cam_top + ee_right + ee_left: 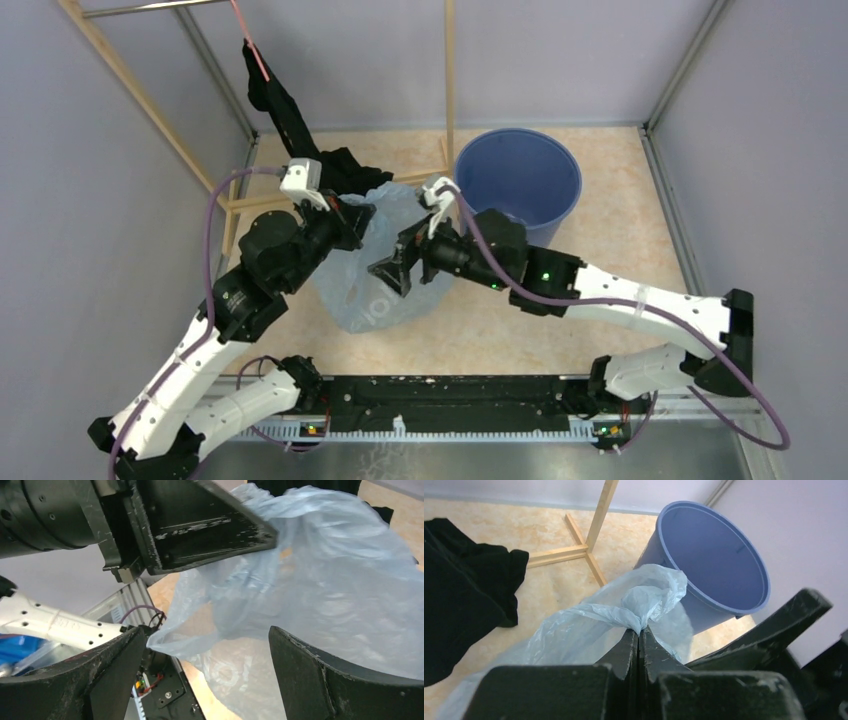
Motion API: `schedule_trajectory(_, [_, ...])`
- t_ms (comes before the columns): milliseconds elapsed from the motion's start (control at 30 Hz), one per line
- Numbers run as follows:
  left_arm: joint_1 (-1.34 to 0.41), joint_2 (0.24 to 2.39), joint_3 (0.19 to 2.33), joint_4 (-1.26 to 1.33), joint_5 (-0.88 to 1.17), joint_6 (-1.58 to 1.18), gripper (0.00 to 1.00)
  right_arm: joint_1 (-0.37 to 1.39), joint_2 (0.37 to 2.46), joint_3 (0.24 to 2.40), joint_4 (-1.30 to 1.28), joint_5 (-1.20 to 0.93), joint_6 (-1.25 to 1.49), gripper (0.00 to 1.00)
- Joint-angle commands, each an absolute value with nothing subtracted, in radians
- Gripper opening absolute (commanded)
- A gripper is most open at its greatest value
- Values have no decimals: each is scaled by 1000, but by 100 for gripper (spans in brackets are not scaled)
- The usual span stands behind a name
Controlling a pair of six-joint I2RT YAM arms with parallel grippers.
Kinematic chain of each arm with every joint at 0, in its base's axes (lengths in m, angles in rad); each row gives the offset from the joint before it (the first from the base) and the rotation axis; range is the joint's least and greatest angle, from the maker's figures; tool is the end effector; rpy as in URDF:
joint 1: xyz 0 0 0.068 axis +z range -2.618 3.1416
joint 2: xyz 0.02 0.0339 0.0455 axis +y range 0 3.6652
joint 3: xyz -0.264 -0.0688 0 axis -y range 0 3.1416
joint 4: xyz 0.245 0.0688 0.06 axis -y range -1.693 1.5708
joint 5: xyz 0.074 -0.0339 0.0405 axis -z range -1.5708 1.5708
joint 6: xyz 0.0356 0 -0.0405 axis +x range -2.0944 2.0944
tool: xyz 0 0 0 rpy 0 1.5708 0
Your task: Put the trash bags into the trash bin
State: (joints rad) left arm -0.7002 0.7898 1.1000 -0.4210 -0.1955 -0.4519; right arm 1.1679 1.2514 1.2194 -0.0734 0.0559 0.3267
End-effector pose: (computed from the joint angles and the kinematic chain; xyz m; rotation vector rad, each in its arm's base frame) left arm 0.1248 -0.0961 0.4209 0.0633 1.7274 -0.6978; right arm 0.1166 0.2686 0.4048 -0.6911 1.6556 1.0600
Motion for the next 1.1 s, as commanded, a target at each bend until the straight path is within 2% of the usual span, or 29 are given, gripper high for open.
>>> schedule_trajectory(0, [-698,805,1141,-410,-259,-588,0,1223,1350,1303,-44,313,263,94])
schedule_trajectory(367, [-698,796,1118,-364,-227,-694,0,1253,1460,1262,271,456,248,96])
schedule_trajectory(467, [-698,797,1115,-360,-218,-695,0,1255,1487,1283,278,482,249,87])
schedule_trajectory(667, [-698,772,1116,-350,-228,-682,0,1256,1493,1256,328,463,244,61])
schedule_trajectory(700, [-698,766,1112,-347,-224,-679,7,1257,1487,1235,350,449,243,49])
schedule_trajectory(800, [-699,736,1084,-312,-199,-662,22,1256,1471,1202,396,418,252,3])
schedule_trajectory(833, [-699,722,1073,-297,-190,-649,32,1252,1466,1207,383,415,260,0])
schedule_trajectory(967, [-698,651,1063,-269,-183,-554,77,1174,1440,1219,317,269,327,0])
schedule_trajectory(1067, [-699,592,1079,-260,-174,-454,96,1068,1432,1250,282,101,400,0])
